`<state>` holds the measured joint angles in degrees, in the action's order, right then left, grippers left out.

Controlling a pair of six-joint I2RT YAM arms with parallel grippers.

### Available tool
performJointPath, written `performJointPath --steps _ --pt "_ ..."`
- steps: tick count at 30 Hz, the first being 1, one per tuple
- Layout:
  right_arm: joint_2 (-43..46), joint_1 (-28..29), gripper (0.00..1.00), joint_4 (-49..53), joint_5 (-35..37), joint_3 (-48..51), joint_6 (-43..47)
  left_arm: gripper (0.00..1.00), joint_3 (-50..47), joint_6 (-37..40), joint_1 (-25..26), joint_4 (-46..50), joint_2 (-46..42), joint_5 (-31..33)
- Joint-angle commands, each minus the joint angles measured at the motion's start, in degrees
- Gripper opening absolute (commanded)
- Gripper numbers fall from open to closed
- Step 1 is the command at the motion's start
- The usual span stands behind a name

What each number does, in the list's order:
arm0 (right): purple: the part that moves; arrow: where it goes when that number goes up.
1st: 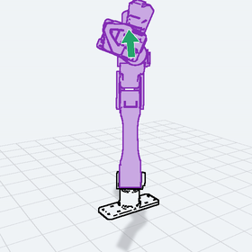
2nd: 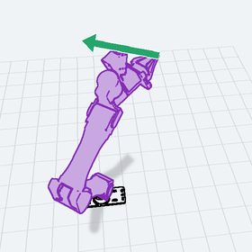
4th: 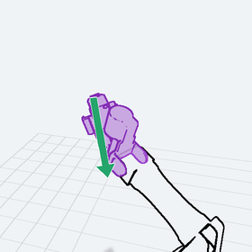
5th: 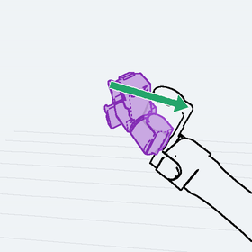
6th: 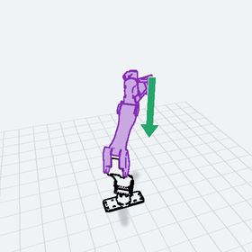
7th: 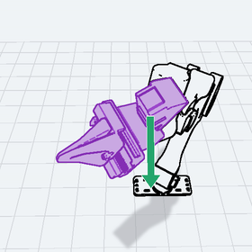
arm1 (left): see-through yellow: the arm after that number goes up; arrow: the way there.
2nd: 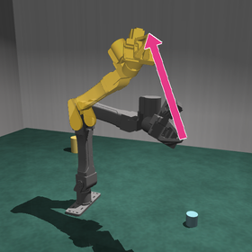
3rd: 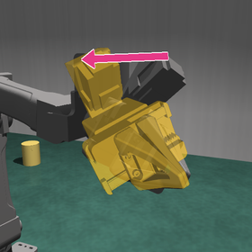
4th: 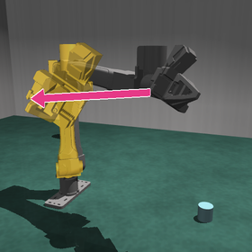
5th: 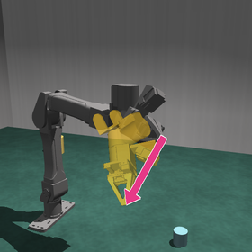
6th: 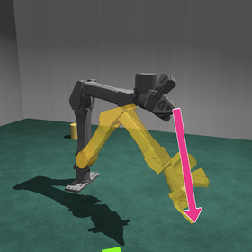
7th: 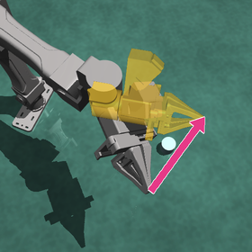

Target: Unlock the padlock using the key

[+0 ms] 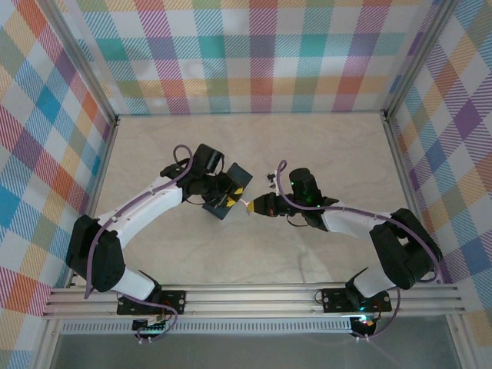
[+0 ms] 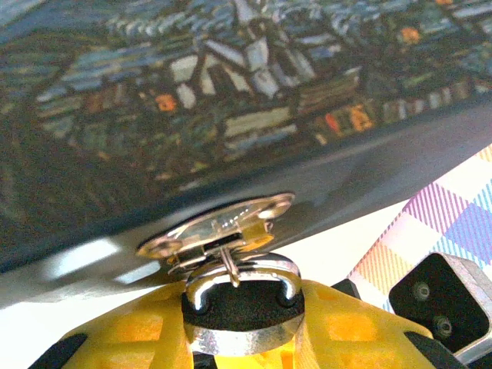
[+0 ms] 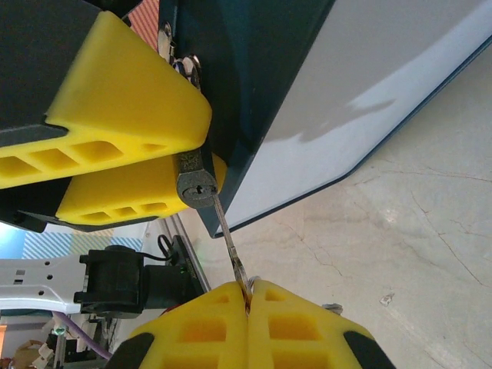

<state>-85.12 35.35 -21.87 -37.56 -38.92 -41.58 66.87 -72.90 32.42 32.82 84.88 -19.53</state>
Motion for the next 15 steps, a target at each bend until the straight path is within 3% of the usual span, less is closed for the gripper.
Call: performJointPath --steps 1,15 --pt "-0.7 0.5 0.0 -2.8 -1.3 -2.1 -0.4 0.16 -0.4 -0.6 -0.9 -3.1 -2.7 -1.7" --pt "0.4 0.7 0.0 -1.3 -0.3 -0.9 0.5 0.15 -0.6 0.7 -1.8 -1.1 -4.0 0.9"
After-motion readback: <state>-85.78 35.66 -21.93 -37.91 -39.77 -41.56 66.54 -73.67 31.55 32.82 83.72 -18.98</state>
